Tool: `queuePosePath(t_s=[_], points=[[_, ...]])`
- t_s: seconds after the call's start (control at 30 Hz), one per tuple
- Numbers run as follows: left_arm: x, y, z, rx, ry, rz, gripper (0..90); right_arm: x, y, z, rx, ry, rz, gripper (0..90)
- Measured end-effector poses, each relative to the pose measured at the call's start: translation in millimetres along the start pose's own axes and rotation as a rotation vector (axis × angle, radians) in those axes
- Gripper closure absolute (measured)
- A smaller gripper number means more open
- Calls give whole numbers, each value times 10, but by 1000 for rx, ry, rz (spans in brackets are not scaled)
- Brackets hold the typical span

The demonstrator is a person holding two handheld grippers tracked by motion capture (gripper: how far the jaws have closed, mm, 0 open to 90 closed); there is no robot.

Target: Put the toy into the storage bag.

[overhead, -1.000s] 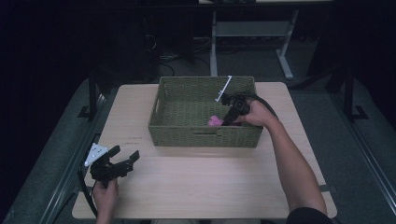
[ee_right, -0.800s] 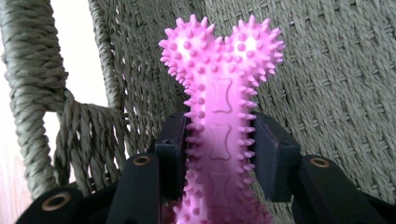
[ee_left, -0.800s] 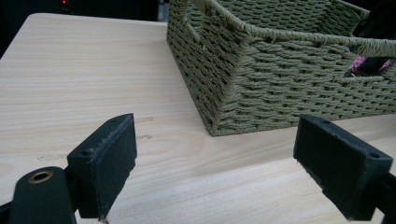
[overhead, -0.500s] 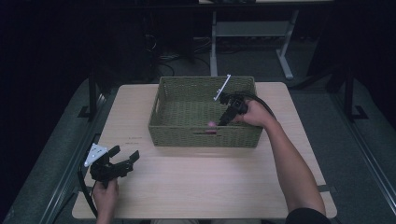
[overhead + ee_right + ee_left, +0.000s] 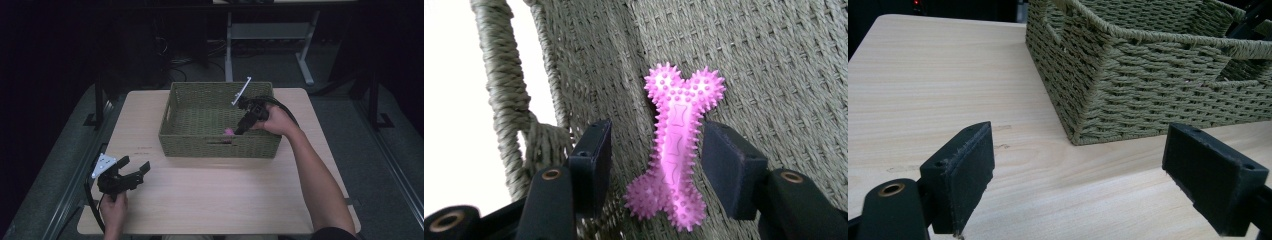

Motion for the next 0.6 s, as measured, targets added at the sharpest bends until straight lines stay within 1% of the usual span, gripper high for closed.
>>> queuePosePath(t_s=[0.17, 0.2, 0.3, 0.4, 0.47, 0.57, 0.6], points=[[6, 0, 3, -2, -1, 1, 128, 25, -4, 88, -27, 5, -6, 429], [5, 11, -2, 7, 1, 2, 128, 28, -4, 108, -32, 6, -3, 426], [7, 0, 8, -3, -1, 0, 128, 41, -1, 142, -37, 13, -4, 413], [6, 5, 5, 4, 1, 4, 128, 68, -2, 170, -42, 17, -5, 406], [6, -1, 12, 0, -2, -2, 128, 79, -3, 189, -46, 20, -3, 400], [6, 0, 14, 0, -1, 0, 128, 90, -3, 219, -52, 22, -3, 399], [9, 3, 10, 1, -1, -2, 128, 104, -3, 255, -60, 24, 0, 397]])
Point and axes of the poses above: each handheld gripper's, and its own axes: z roughly backward along the jaws, y roughly out of its underside, x roughly to its left, the point moved 6 cm from there along -z, roughly forward along the jaws, and after that the axes turned 2 degrees about y, right-handed, at the moved point
